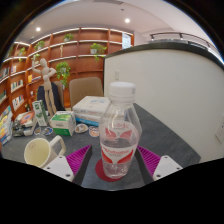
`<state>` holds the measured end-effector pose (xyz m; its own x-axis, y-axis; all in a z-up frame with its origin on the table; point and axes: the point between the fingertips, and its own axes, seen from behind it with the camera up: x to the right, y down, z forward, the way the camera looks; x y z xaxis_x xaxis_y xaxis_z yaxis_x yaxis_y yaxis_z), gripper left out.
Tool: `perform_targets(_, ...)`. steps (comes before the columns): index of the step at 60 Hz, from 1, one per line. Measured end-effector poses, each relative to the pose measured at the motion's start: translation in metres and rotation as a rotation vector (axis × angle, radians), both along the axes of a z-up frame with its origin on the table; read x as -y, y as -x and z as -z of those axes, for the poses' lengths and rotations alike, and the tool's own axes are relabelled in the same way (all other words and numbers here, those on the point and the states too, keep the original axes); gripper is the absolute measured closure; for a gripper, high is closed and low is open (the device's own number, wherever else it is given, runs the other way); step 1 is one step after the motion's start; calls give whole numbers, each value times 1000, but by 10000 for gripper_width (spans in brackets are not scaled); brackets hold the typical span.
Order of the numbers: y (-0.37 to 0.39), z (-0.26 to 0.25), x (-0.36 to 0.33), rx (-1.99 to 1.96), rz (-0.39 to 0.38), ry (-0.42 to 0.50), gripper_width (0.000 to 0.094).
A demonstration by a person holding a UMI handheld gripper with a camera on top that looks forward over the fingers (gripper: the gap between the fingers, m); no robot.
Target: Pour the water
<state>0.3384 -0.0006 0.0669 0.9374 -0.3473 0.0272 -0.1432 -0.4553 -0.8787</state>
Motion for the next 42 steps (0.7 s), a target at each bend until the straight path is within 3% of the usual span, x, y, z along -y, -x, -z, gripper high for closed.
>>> perform_targets(15,37,2,57,-91,-58,126,48)
perform_targets(25,70,-36,91,-157,-114,192,47)
perform_targets(31,80,-69,103,-151,-142,198,47)
perform_targets(42,95,-124,103,-124,-192,116,48)
